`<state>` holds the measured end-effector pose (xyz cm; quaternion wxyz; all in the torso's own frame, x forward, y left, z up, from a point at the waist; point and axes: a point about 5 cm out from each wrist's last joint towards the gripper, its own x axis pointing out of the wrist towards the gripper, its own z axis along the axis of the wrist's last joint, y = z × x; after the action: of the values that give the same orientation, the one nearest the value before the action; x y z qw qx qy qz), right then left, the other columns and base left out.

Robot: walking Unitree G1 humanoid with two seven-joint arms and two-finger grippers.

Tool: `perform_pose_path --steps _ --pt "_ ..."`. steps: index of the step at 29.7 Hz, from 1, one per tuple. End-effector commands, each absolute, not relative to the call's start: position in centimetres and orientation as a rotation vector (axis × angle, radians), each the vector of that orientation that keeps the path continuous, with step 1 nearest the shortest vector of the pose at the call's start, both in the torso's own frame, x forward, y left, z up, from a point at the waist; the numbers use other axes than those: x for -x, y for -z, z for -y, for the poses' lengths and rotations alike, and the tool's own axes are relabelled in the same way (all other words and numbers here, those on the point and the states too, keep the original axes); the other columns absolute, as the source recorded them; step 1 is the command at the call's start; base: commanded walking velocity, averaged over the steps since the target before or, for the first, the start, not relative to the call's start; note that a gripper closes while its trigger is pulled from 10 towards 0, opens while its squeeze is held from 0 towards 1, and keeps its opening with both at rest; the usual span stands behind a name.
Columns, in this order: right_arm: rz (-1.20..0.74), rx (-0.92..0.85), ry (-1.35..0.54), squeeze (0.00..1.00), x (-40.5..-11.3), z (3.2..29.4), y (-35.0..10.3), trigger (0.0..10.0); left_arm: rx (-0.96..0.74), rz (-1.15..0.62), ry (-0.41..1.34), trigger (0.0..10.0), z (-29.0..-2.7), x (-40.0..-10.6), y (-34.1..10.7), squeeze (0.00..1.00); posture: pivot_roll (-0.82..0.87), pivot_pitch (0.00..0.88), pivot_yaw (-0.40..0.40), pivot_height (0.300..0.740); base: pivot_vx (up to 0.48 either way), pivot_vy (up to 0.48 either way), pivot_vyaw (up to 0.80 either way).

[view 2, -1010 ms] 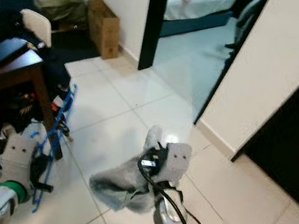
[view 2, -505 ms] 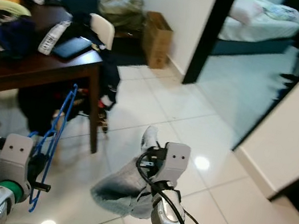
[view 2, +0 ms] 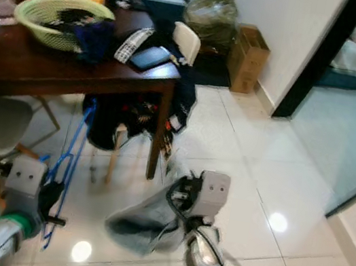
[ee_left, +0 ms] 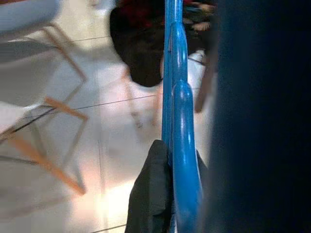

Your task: Hang hanger

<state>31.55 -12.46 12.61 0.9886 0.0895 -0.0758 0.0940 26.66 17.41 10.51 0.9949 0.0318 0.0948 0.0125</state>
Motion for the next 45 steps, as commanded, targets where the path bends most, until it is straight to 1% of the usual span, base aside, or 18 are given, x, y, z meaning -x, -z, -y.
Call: perform_pose_path --steps 1,45 --pt "0.166 -0.186 -0.175 0.0 -31.45 12.83 -12.68 10.0 -0.068 -0.2 -0.023 10.0 -17.22 -26.52 -10.24 0.0 0.0 0.092 0.01 0.74 0.0 0.0 0.0" --pt "0.184 -0.175 -0.186 0.0 -31.48 12.84 -12.73 10.0 -0.083 -0.212 -0.004 10.0 -16.93 -26.61 -9.83 0.0 0.0 0.079 0.013 0.74 0.0 0.0 0.0"
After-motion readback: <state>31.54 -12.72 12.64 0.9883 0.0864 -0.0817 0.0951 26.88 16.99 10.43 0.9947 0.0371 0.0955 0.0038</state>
